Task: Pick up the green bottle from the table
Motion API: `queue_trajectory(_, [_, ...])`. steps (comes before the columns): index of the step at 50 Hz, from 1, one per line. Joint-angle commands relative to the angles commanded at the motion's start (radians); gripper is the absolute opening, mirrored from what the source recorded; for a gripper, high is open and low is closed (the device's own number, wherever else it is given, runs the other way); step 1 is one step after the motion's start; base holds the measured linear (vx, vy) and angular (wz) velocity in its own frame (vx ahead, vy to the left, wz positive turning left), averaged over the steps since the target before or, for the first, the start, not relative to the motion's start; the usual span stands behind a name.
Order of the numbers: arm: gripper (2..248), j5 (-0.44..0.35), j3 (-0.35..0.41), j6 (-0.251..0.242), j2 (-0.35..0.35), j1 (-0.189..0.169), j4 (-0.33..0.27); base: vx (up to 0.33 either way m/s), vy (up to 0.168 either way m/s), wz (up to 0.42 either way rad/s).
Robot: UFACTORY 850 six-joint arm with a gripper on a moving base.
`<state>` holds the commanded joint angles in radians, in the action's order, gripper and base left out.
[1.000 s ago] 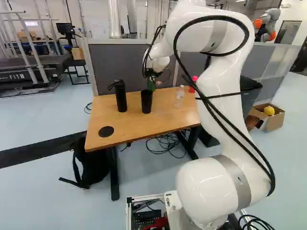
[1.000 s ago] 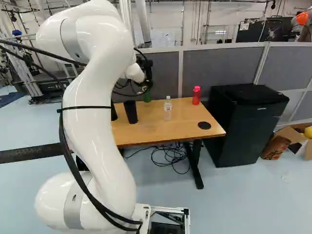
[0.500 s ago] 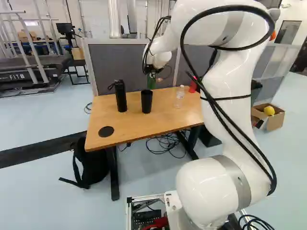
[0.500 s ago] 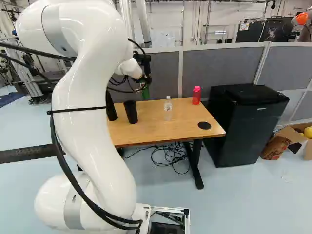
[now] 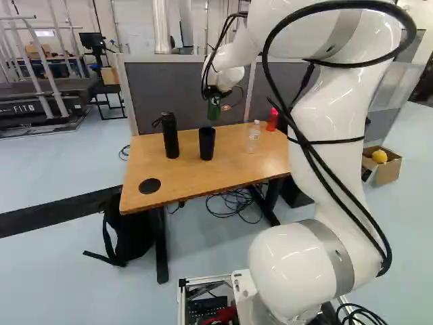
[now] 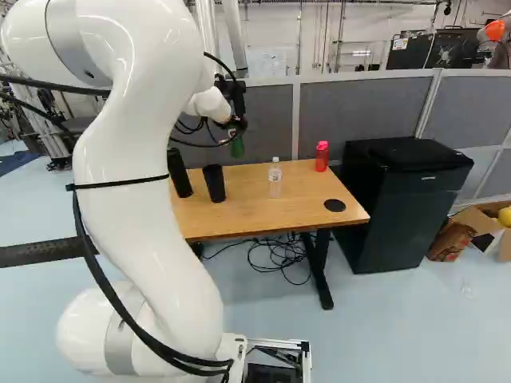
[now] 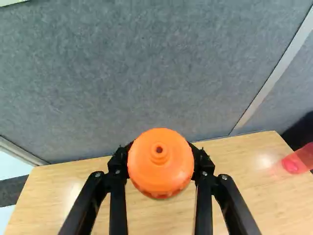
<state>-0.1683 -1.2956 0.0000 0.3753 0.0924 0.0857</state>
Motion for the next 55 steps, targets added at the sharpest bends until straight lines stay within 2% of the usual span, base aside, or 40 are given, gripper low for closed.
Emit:
queue_trajectory(21, [34,0.0,0.016,0.0,-0.052,0.001,0.0,0.0,0.0,0.0])
queue_trajectory(55, [34,0.0,0.126,0.0,-0.173,0.006,0.0,0.0,0.0,0.0])
